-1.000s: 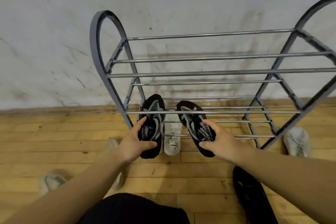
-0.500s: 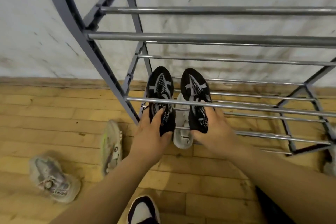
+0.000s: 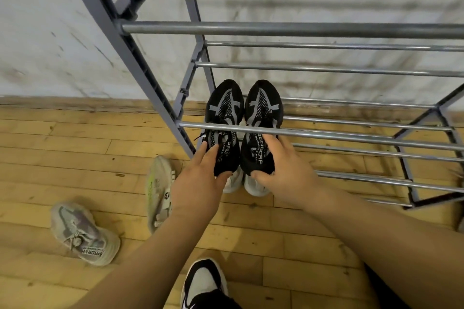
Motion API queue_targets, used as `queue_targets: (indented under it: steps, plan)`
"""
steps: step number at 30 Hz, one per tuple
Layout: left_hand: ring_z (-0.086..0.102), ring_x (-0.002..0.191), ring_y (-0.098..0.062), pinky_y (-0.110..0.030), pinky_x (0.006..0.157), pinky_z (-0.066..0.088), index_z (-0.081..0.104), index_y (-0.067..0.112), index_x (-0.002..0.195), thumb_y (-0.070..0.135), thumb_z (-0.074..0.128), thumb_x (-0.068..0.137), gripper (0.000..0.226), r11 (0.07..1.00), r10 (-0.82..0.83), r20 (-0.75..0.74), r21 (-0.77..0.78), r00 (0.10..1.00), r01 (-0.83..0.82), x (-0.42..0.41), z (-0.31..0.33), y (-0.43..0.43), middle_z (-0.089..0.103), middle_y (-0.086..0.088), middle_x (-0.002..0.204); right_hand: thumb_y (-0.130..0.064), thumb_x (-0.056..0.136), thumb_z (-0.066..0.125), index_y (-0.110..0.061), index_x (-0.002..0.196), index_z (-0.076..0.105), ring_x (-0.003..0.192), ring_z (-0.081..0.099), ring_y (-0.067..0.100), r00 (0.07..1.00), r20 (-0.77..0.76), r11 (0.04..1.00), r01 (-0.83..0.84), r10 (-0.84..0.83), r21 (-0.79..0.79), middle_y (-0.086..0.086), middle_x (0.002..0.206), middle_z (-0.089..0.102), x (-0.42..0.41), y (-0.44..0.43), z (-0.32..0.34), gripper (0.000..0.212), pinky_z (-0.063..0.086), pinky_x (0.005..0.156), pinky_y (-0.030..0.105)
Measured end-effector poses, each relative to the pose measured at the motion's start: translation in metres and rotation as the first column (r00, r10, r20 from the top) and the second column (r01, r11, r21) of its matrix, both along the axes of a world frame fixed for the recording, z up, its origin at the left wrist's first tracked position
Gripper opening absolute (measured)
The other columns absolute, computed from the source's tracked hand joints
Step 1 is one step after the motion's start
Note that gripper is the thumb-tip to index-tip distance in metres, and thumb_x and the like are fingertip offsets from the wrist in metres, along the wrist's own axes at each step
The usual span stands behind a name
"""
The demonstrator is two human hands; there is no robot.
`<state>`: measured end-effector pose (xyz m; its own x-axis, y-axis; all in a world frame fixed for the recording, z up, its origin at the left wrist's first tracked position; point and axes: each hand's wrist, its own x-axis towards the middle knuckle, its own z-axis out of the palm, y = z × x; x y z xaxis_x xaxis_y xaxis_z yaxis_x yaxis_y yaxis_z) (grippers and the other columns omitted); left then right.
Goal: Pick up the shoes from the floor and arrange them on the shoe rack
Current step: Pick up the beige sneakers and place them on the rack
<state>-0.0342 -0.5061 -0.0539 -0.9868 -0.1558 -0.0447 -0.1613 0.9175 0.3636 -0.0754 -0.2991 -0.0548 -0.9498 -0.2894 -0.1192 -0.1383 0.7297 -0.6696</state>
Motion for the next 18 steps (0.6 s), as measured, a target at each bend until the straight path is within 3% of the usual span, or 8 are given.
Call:
queue_targets:
  steps: [4,6,9,11,13,16,18]
  plan:
    - [0.052,0.135,-0.017,-0.037,0.095,0.051,0.034,0.034,0.157,0.049,0.062,0.097,0.068,0.997,-0.018,-0.058,0.068,0.998,0.022,0.012,0.006,-0.010,0.036,0.011,0.162,-0.046,0.089,0.068,-0.035,0.158,0.013,0.143,0.034,0.027,0.999,0.017,0.995,0.028,-0.030,0.094,0.000,0.158,0.024,0.012,-0.005,0.010,0.089,0.042,0.109,0.042]
    - [0.054,0.129,-0.017,-0.038,0.096,0.051,0.040,0.036,0.153,0.047,0.065,0.095,0.064,0.993,0.007,-0.061,0.117,0.998,0.000,0.031,0.006,-0.025,0.047,0.010,0.153,-0.047,0.088,0.067,-0.029,0.158,0.022,0.148,0.025,0.034,0.984,-0.178,0.969,0.046,-0.002,0.242,0.010,0.159,0.026,0.032,-0.007,0.016,0.085,0.033,0.117,0.053]
    - [0.059,0.117,-0.012,-0.040,0.091,0.055,0.041,0.039,0.149,0.048,0.067,0.093,0.063,0.968,0.141,0.015,0.207,0.990,-0.141,0.070,-0.008,-0.058,0.051,0.012,0.142,-0.038,0.085,0.073,-0.018,0.147,0.048,0.142,0.037,0.037,0.900,-0.380,0.962,-0.125,0.213,0.245,0.016,0.154,0.040,0.062,-0.019,0.017,0.069,0.039,0.112,0.056]
    - [0.060,0.113,-0.010,-0.039,0.088,0.054,0.042,0.037,0.150,0.051,0.069,0.090,0.067,0.932,0.257,0.094,0.239,0.962,-0.273,0.096,-0.024,-0.084,0.051,0.009,0.141,-0.039,0.087,0.071,-0.019,0.141,0.053,0.138,0.042,0.031,0.883,-0.321,0.933,-0.278,0.342,0.228,0.011,0.152,0.043,0.071,-0.034,0.015,0.061,0.042,0.110,0.047]
    - [0.059,0.121,-0.020,-0.043,0.092,0.053,0.038,0.034,0.153,0.058,0.070,0.086,0.078,0.900,0.342,0.211,0.207,0.916,-0.384,0.115,-0.042,-0.108,0.048,0.002,0.146,-0.043,0.090,0.067,-0.023,0.142,0.050,0.138,0.041,0.027,0.893,-0.182,0.904,-0.374,0.411,0.206,0.006,0.152,0.040,0.072,-0.054,0.012,0.058,0.040,0.112,0.043]
    - [0.046,0.138,-0.031,-0.045,0.105,0.044,0.027,0.029,0.160,0.060,0.073,0.084,0.094,0.836,0.415,0.391,0.194,0.822,-0.514,0.129,-0.066,-0.132,0.036,-0.009,0.159,-0.047,0.094,0.061,-0.029,0.148,0.044,0.142,0.034,0.020,0.900,0.106,0.892,-0.435,0.423,0.127,-0.003,0.153,0.034,0.068,-0.089,0.010,0.059,0.035,0.115,0.037]
    - [0.035,0.147,-0.031,-0.039,0.105,0.040,0.024,0.027,0.162,0.060,0.075,0.083,0.101,0.776,0.447,0.456,0.231,0.769,-0.587,0.129,-0.078,-0.141,0.027,-0.012,0.165,-0.048,0.095,0.060,-0.029,0.150,0.041,0.142,0.035,0.018,0.872,0.250,0.881,-0.458,0.421,0.117,-0.004,0.153,0.035,0.065,-0.113,0.004,0.061,0.034,0.112,0.034]
